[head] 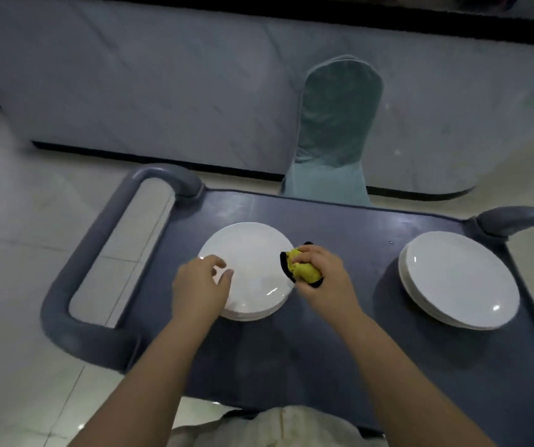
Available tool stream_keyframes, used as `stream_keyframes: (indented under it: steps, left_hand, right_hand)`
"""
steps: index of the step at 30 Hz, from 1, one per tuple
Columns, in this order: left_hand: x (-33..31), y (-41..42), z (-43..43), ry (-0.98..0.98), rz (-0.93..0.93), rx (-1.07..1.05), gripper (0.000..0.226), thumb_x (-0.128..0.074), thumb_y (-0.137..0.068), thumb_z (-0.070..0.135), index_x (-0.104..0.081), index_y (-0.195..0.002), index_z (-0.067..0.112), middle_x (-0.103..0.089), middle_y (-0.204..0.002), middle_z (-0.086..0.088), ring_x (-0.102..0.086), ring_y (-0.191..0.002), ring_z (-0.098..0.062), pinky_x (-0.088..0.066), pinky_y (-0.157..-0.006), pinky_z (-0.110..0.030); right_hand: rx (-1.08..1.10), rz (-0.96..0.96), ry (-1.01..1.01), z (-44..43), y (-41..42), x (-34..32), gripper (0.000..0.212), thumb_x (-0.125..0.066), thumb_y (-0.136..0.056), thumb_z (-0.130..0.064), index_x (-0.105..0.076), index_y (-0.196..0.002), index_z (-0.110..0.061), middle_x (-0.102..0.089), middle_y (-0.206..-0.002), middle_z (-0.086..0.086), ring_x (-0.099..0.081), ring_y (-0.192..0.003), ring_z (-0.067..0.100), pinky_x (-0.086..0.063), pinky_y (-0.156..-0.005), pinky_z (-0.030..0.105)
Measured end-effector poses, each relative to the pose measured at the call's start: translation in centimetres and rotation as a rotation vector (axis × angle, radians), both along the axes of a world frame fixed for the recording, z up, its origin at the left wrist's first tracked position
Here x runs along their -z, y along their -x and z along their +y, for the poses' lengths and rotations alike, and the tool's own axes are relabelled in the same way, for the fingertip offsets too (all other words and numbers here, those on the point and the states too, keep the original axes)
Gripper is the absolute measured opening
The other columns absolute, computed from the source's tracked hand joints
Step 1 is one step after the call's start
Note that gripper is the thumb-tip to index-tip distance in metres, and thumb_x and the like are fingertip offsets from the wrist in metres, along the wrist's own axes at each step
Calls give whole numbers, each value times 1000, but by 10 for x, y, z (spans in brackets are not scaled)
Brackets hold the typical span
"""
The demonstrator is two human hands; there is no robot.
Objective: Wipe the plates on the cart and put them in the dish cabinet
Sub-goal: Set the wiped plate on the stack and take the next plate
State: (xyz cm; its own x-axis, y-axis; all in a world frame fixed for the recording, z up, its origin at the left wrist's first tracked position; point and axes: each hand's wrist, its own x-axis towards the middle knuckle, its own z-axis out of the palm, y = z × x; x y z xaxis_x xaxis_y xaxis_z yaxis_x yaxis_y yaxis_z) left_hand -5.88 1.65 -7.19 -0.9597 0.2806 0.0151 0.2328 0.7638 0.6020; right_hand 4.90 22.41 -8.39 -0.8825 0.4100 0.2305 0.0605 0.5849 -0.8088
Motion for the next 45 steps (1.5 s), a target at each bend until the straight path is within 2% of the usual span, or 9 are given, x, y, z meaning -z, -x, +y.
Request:
stream_keyframes:
  steps: [4, 8, 14, 19, 22, 28, 34, 41, 45]
  left_hand:
    - [10, -19, -34, -66, -170, -145, 25, -65, -88, 41, -58, -73, 20, -59, -70, 6, -56, -68, -13, -39, -55, -27]
    - [17, -22, -28, -21, -319, -213, 54, -58, -88, 54, -43, -52, 17, -48, -51, 4, -48, -52, -16, -33, -49, -26]
    - [26, -3, -20, -74, -495, -265, 47, -74, -79, 45, -52, -54, 12, -56, -55, -1, -57, -57, -22, -39, -50, -26]
    - [32, -9, -21, -467, -651, -431, 36, -80, -77, 26, -53, -64, 6, -49, -58, -10, -42, -52, -19, -35, -49, -23]
    - [34, -10, -24, -562, -651, -459, 39, -79, -78, 22, -48, -59, 8, -45, -56, -7, -39, -52, -18, -33, -49, -24]
    - [34, 3, -47, -679, -712, -473, 38, -74, -82, 19, -43, -60, 14, -47, -57, -2, -40, -54, -16, -35, -52, -26]
    - [41, -21, -46, -629, -715, -474, 38, -67, -88, 38, -54, -67, 10, -51, -58, -2, -43, -55, -16, -37, -54, -27]
    - [15, -10, -48, -531, -588, -368, 32, -66, -89, 25, -60, -67, 3, -55, -52, -6, -50, -53, -19, -41, -54, -28]
    - [-11, 4, -53, -534, -540, -358, 23, -59, -92, 20, -61, -75, 5, -63, -73, -9, -61, -66, -23, -57, -61, -41]
  right_hand:
    - [-105, -85, 16, -22, 14, 9, 36, -62, -62, -24, -69, -97, -31, -61, -121, -12, -54, -114, 25, -44, -97, 43]
    - [-159, -102, 9, -31, 19, 17, 36, -59, -61, -29, -65, -96, -36, -61, -120, -13, -56, -111, 27, -45, -94, 45]
    - [-140, -106, -2, -32, 13, 17, 36, -63, -64, -19, -69, -98, -30, -60, -120, -15, -53, -113, 25, -45, -96, 41]
    - [-127, -106, 10, -30, 8, 16, 36, -64, -65, -16, -70, -97, -30, -62, -119, -14, -53, -118, 22, -44, -98, 38]
    - [-123, -100, -17, -27, 8, 13, 34, -64, -64, -14, -71, -96, -25, -64, -117, -12, -55, -116, 19, -42, -97, 31]
    - [-119, -5, 12, -29, 10, 6, 30, -65, -60, -2, -73, -88, -11, -65, -101, -11, -54, -102, -13, -38, -88, 6]
    - [-91, -11, 31, -32, 7, 8, 33, -64, -62, -2, -73, -92, -11, -61, -107, -21, -53, -105, -11, -36, -90, 4]
    - [-67, -21, 20, -34, 4, 6, 33, -67, -65, -2, -73, -94, -15, -58, -111, -25, -50, -109, -13, -33, -92, 3]
    - [-40, -25, 35, -30, 0, 4, 37, -69, -67, 1, -72, -95, -23, -60, -112, -25, -53, -112, -1, -39, -96, 16]
